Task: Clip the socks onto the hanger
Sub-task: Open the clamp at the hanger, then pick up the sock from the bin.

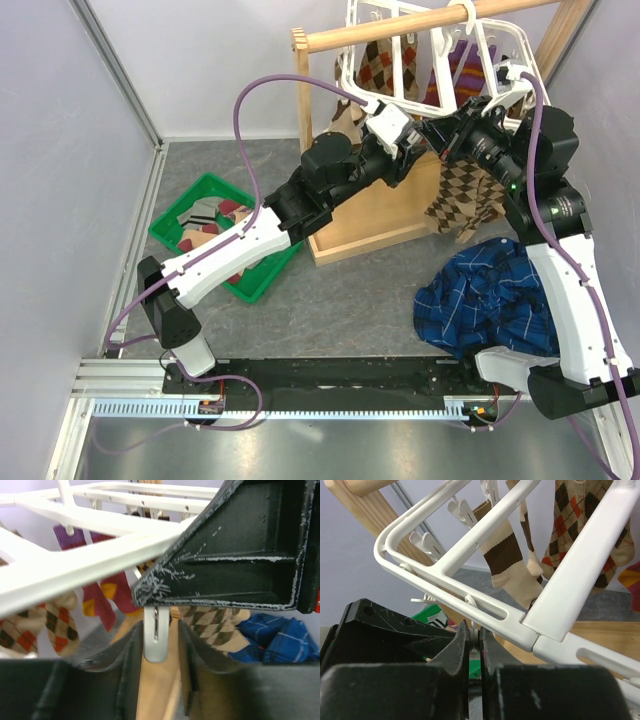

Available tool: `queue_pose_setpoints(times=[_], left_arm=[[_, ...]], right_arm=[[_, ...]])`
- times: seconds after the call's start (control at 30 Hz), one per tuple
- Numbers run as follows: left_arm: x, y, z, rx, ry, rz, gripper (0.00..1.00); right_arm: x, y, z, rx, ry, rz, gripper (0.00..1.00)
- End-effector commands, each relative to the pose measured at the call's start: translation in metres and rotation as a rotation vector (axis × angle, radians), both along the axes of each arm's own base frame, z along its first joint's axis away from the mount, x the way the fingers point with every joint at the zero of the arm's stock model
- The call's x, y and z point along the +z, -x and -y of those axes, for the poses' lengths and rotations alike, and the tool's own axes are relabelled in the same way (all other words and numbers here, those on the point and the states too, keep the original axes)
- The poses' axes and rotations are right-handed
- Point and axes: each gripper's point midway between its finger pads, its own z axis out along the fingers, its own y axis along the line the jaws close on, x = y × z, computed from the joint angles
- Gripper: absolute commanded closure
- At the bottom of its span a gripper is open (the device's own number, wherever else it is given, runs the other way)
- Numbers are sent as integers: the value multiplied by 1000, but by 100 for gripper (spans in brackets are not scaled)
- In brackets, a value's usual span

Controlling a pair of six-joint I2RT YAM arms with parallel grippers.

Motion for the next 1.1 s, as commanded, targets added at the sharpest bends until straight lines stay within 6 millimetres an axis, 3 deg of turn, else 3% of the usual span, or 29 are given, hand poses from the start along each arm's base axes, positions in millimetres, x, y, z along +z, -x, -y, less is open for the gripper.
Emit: queue_pose_setpoints(times=[0.0, 0.03, 0.1, 0.13, 0.2, 0.27, 0.3, 0.37, 0.4, 0.47, 0.5, 0.6, 0.63, 0.7, 0.73, 0.8, 0.83, 1.03, 1.07], left_arm=[[23, 10, -15, 32, 71, -53, 47], [17, 10, -18, 44, 65, -69, 37], [23, 11, -32, 84, 102, -106, 28], [14, 11, -36, 99, 93, -129, 20], [16, 14, -58, 148, 119, -176, 16], [-5, 14, -75, 197, 116, -255, 11], [1, 17, -95, 238, 148, -268, 9], [-31, 14, -118, 322, 132, -370, 7], [-31, 18, -136, 352, 151, -392, 7], [-67, 14, -163, 444, 126, -496, 7], [-70, 18, -178, 466, 144, -519, 7], [-120, 14, -218, 579, 122, -660, 8], [-136, 11, -239, 637, 121, -695, 8], [-168, 13, -260, 695, 89, -778, 8], [-175, 6, -280, 753, 105, -799, 8], [-197, 3, -299, 793, 90, -858, 9], [-206, -6, -320, 854, 98, -880, 10], [-245, -40, -388, 1003, 115, -1000, 11], [-259, -47, -396, 1023, 112, -1041, 11]], right_arm=[[9, -1, 6, -33, -1, 51, 93], [9, -1, 7, -35, 3, 54, 93], [6, -3, 8, -43, 7, 49, 93], [6, -2, 7, -40, 9, 51, 92], [5, -3, 8, -43, 13, 50, 92], [2, -4, 8, -43, 21, 48, 92], [2, -4, 9, -48, 23, 51, 92], [-2, -5, 10, -54, 32, 44, 92], [-4, -6, 10, -57, 36, 41, 92], [-8, -7, 11, -57, 45, 38, 92], [-9, -7, 10, -55, 45, 35, 92], [-13, -8, 11, -58, 57, 30, 92], [-14, -9, 11, -61, 59, 25, 92], [-16, -9, 12, -65, 69, 22, 92], [-17, -9, 12, -67, 70, 22, 92], [-18, -8, 12, -67, 79, 24, 92], [-19, -9, 12, -70, 80, 20, 92], [-23, -9, 12, -75, 102, 21, 92], [-23, -10, 12, -80, 104, 20, 92]])
